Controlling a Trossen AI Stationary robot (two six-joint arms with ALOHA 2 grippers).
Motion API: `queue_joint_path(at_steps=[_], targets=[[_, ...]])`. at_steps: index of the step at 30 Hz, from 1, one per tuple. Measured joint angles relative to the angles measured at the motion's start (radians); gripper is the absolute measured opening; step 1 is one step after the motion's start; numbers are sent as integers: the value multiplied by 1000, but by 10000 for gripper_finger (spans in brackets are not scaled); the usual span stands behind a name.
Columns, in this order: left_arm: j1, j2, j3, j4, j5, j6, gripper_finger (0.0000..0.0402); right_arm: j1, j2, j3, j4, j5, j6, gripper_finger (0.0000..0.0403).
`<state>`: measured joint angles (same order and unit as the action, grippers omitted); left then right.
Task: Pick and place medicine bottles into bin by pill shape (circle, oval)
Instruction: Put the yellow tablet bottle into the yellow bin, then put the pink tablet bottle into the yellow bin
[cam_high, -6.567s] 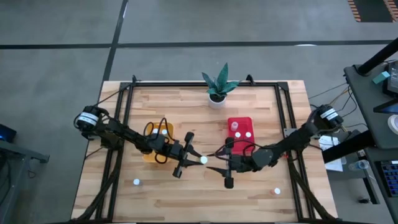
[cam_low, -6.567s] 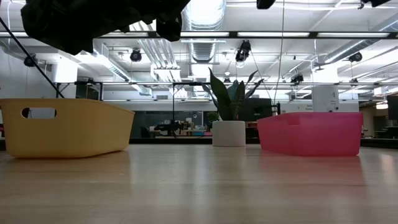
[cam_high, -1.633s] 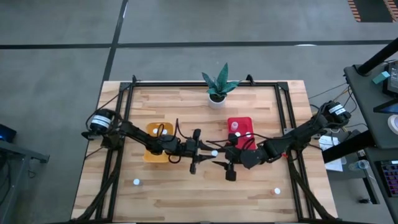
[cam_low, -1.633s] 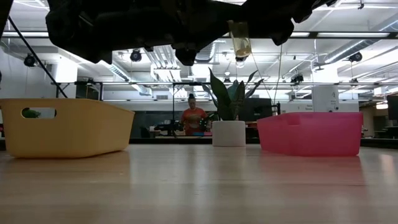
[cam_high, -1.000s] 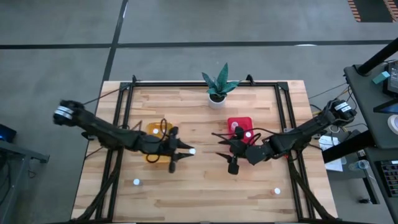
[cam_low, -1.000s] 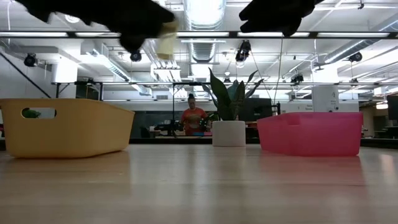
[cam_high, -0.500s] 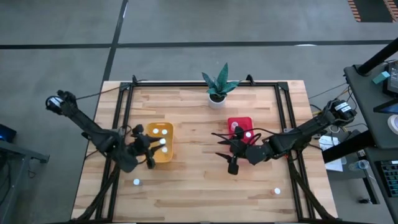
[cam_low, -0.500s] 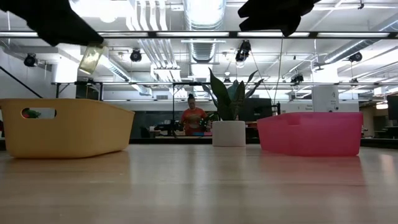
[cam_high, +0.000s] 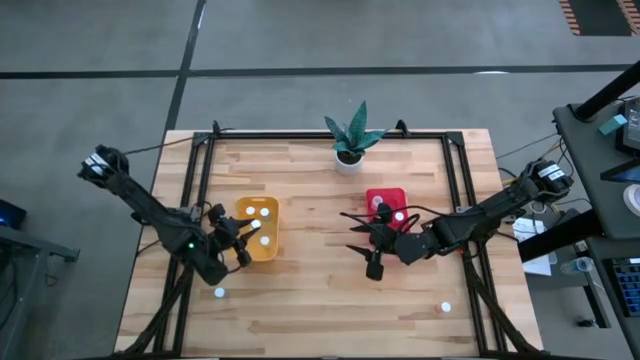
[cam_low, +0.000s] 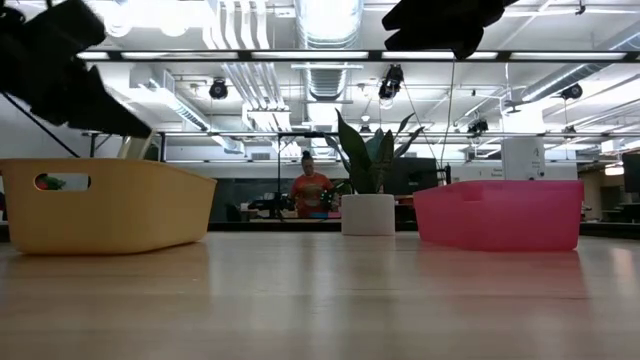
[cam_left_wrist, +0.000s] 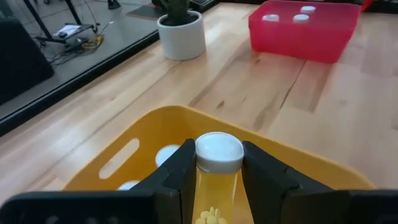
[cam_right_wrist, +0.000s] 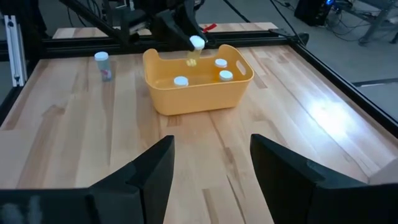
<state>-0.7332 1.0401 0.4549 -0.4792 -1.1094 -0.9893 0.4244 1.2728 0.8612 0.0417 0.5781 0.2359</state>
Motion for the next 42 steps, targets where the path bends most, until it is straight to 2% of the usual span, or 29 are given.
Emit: queue_joint_path(at_steps=[4, 11, 15, 24, 37, 42], targets=[[-38, -1, -62, 59, -46, -24, 87, 0, 0, 0, 0, 0, 0, 203], [-47, 29, -170, 245, -60, -26, 87, 0, 0, -2, 0, 0, 0, 203], [-47, 41, -201, 288, -77, -26, 94, 0, 0, -2, 0, 0, 0, 203], [-46, 52, -202, 292, -76, -28, 133, 0, 1, -2, 0, 0, 0, 203], [-46, 44, -191, 288, -71, -24, 137, 0, 1, -2, 0, 0, 0, 203], [-46, 15, -138, 289, -59, 74, 137, 0, 1, -2, -2, -2, 32, 203]])
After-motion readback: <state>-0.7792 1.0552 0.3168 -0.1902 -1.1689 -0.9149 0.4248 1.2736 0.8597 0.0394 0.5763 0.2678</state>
